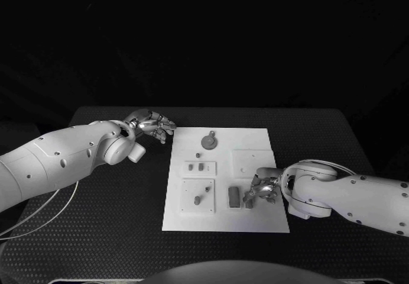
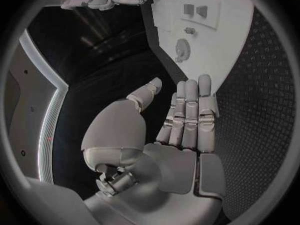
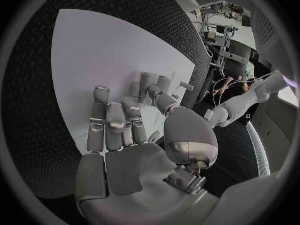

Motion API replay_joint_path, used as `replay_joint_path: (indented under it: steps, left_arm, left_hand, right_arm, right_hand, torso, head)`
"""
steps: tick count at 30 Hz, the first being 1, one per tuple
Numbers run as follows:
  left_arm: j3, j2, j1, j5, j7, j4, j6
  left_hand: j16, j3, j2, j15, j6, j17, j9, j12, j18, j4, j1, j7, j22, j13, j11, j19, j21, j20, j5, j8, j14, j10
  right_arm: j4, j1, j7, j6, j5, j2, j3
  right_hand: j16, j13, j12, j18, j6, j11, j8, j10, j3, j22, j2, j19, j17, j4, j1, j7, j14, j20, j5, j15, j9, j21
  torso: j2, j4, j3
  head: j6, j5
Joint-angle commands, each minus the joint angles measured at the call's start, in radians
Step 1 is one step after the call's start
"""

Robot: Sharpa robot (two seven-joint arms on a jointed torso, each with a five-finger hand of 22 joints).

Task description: Assemble the parts on the task board

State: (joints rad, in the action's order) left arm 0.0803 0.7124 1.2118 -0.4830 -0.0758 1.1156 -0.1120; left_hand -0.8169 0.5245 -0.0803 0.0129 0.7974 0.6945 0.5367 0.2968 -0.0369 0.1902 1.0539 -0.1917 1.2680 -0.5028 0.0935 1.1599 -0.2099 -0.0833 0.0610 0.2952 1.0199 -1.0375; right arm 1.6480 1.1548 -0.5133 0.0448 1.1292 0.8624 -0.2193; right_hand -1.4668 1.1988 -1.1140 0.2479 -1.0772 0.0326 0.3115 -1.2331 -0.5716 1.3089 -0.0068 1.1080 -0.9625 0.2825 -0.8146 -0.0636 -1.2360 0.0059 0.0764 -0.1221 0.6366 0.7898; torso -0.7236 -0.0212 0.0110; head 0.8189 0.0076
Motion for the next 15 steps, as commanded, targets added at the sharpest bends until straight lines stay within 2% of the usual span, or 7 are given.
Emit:
replay_joint_path:
  steps: [1,4,10,15]
  left_arm:
    - [-0.001,0.0,0.001,-0.001,-0.005,0.002,0.011]
    - [-0.001,0.0,0.001,-0.001,-0.005,0.002,0.011]
    - [-0.001,0.001,0.001,-0.001,-0.005,0.003,0.011]
    - [-0.001,0.001,0.001,-0.002,-0.005,0.003,0.011]
  left_hand:
    - [0.004,0.001,-0.001,-0.004,0.001,0.002,0.001,0.007,-0.043,-0.006,-0.01,-0.005,0.001,-0.002,0.02,0.003,0.005,-0.006,-0.003,0.005,0.0,0.031]
    - [0.004,0.001,-0.002,-0.004,0.001,0.002,0.001,0.007,-0.043,-0.006,-0.01,-0.005,0.001,-0.002,0.02,0.003,0.005,-0.006,-0.003,0.005,0.0,0.031]
    - [0.004,0.001,-0.002,-0.004,0.001,0.002,0.001,0.008,-0.043,-0.006,-0.01,-0.005,0.002,-0.002,0.02,0.003,0.005,-0.006,-0.003,0.005,0.0,0.031]
    - [0.005,0.001,-0.002,-0.004,0.001,0.002,0.001,0.008,-0.043,-0.006,-0.01,-0.005,0.002,-0.002,0.02,0.003,0.005,-0.006,-0.003,0.005,0.0,0.031]
  right_arm:
    - [0.0,-0.002,0.008,0.001,-0.01,-0.005,0.0]
    - [-0.002,-0.003,0.009,0.007,-0.015,-0.007,0.0]
    - [-0.003,-0.003,0.012,0.027,-0.026,-0.007,0.0]
    - [-0.002,-0.004,0.013,0.035,-0.029,-0.007,0.0]
  right_hand:
    - [0.004,-0.003,0.005,0.014,0.003,0.004,-0.006,-0.001,-0.004,0.016,-0.002,0.008,0.002,-0.004,0.014,-0.009,0.0,-0.001,0.004,-0.007,-0.002,-0.004]
    - [0.005,-0.006,0.009,0.014,0.004,0.003,-0.007,0.002,-0.005,0.015,-0.01,0.009,0.004,-0.013,0.028,-0.01,0.002,-0.001,0.004,-0.007,-0.002,-0.005]
    - [0.01,-0.017,0.024,0.014,0.01,0.001,-0.011,0.014,-0.008,0.015,-0.057,0.01,0.011,-0.059,0.094,-0.011,0.008,-0.002,0.004,-0.009,-0.003,-0.013]
    - [0.013,-0.02,0.028,0.014,0.013,0.001,-0.013,0.019,-0.02,0.015,-0.081,0.011,0.016,-0.08,0.117,-0.012,0.012,-0.004,0.004,-0.009,-0.003,-0.016]
  torso:
    - [0.0,0.0001,-0.0004]
    - [0.0,-0.0005,-0.0006]
    - [-0.001,-0.0002,-0.0001]
    - [0.0,-0.0003,0.0002]
  head:
    - [-0.001,0.0]
    - [-0.001,-0.001]
    - [0.0,0.0]
    - [0.0,-0.001]
